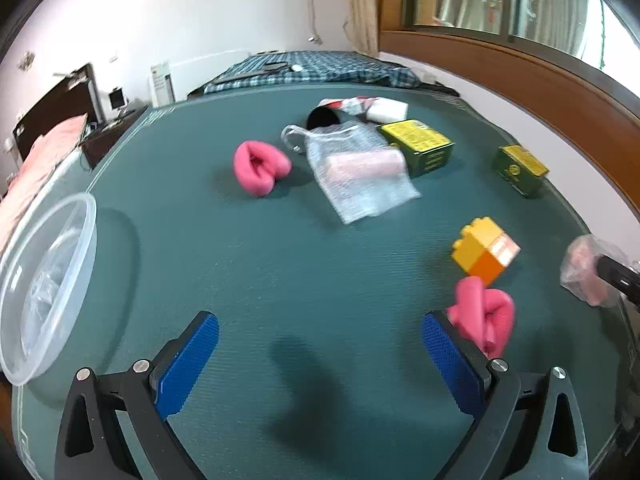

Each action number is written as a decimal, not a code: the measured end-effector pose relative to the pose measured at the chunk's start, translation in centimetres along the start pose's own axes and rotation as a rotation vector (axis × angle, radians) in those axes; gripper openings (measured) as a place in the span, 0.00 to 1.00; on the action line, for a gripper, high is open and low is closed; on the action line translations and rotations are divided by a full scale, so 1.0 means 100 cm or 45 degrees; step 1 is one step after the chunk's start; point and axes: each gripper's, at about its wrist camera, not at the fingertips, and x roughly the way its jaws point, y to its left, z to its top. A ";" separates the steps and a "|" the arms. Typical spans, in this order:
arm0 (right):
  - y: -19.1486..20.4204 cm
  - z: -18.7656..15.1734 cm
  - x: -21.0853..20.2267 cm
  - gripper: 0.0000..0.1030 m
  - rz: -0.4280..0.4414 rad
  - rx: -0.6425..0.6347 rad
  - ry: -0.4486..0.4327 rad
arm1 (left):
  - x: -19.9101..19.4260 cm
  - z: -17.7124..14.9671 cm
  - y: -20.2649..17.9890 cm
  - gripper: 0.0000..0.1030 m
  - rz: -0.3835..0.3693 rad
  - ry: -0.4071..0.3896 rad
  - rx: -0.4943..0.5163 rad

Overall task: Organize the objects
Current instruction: 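Grasp the pink foam curler with the left gripper while the right holds the mesh bag, then carry the pink curler and mesh bag to the clear plastic bowl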

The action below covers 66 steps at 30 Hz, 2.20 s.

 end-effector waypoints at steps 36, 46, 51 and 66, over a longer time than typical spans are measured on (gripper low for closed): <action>0.001 -0.009 0.030 0.49 0.037 0.001 0.085 | 0.023 -0.004 -0.065 0.58 -0.184 0.110 0.195; 0.008 -0.010 0.032 0.48 -0.023 -0.043 0.088 | 0.009 -0.007 -0.053 0.49 -0.176 0.010 0.166; 0.012 -0.010 0.030 0.45 -0.048 -0.017 0.096 | 0.000 -0.004 -0.040 0.49 -0.114 -0.050 0.157; 0.081 -0.001 0.026 0.37 0.090 -0.087 0.091 | -0.011 -0.008 0.020 0.49 0.017 -0.110 0.005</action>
